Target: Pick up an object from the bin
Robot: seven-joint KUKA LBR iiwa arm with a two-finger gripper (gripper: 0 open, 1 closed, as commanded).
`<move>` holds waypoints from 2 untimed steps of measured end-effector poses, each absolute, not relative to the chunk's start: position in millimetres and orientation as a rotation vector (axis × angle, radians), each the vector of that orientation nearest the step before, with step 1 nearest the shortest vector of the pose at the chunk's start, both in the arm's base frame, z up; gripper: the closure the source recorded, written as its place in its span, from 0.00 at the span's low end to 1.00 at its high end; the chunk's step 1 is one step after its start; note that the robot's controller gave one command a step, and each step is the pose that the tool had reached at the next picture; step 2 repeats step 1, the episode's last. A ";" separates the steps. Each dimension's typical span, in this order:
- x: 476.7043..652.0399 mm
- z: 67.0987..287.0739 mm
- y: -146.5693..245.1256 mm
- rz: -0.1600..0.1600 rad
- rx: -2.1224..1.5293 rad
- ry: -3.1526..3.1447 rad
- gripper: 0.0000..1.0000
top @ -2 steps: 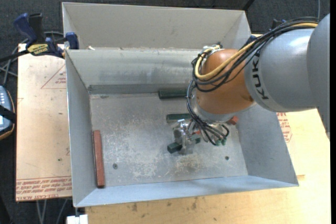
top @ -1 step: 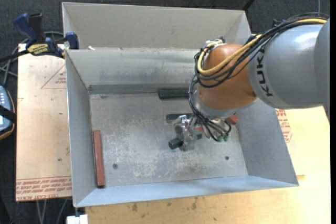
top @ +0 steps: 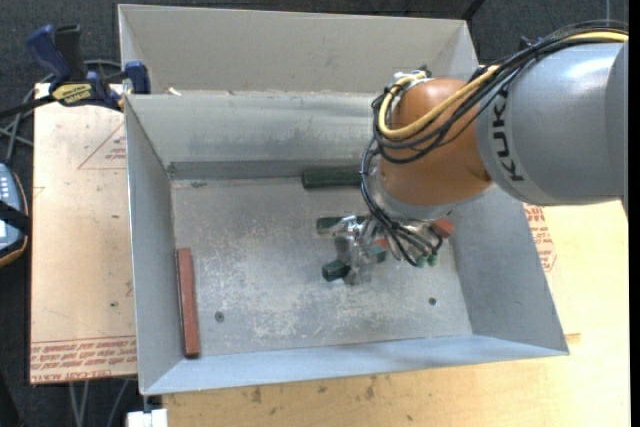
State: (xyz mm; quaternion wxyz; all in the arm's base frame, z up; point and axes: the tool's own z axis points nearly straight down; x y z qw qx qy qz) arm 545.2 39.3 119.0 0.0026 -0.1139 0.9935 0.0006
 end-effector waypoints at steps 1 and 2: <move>544.9 125.7 39.4 0.002 -0.357 3.117 1.00; 544.9 125.7 39.4 0.002 -0.357 3.117 1.00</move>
Offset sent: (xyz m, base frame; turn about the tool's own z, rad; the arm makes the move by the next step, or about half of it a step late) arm 0.0001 0.0000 0.0436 0.0000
